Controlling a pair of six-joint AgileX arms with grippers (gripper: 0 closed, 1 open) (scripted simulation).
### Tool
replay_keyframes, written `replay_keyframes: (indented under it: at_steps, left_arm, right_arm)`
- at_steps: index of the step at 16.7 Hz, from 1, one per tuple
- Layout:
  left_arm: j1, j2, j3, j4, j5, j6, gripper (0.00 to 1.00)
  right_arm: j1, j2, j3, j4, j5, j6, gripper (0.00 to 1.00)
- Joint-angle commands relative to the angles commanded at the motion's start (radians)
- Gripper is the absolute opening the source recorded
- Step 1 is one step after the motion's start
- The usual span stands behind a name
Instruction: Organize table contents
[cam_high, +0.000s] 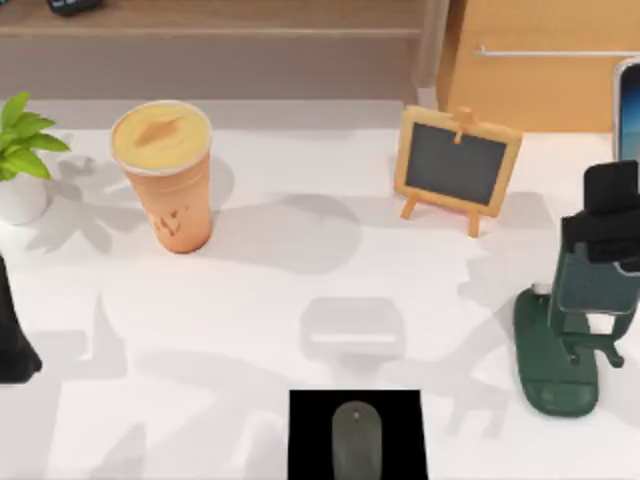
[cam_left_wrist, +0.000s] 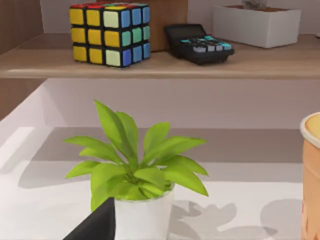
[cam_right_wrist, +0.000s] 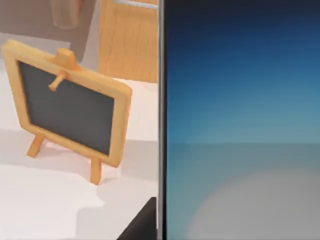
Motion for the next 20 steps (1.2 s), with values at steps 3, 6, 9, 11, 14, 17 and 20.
replay_keyframes:
  at_steps: [3,6,9,11,14,17,20]
  left_arm:
    - [0.0,0.0,0.0,0.0,0.0,0.0,1.0]
    - [0.0,0.0,0.0,0.0,0.0,0.0,1.0]
    - [0.0,0.0,0.0,0.0,0.0,0.0,1.0]
    - [0.0,0.0,0.0,0.0,0.0,0.0,1.0]
    - [0.0,0.0,0.0,0.0,0.0,0.0,1.0]
    - [0.0,0.0,0.0,0.0,0.0,0.0,1.0]
    - [0.0,0.0,0.0,0.0,0.0,0.0,1.0]
  right_arm:
    - [0.148,-0.083,-0.147,0.012,0.118,0.207,0.0]
    - [0.239,-0.131,-0.238,0.017,0.192,0.339,0.0]
    - [0.267,-0.144,-0.267,0.018,0.216,0.381,0.0]
    - [0.267,-0.144,-0.267,0.018,0.216,0.381,0.0]
    - [0.263,-0.14,-0.262,0.019,0.213,0.38,0.0]
    - [0.25,-0.147,-0.22,0.083,0.187,0.364,0.0]
    - [0.228,-0.164,-0.143,0.202,0.137,0.325,0.0]
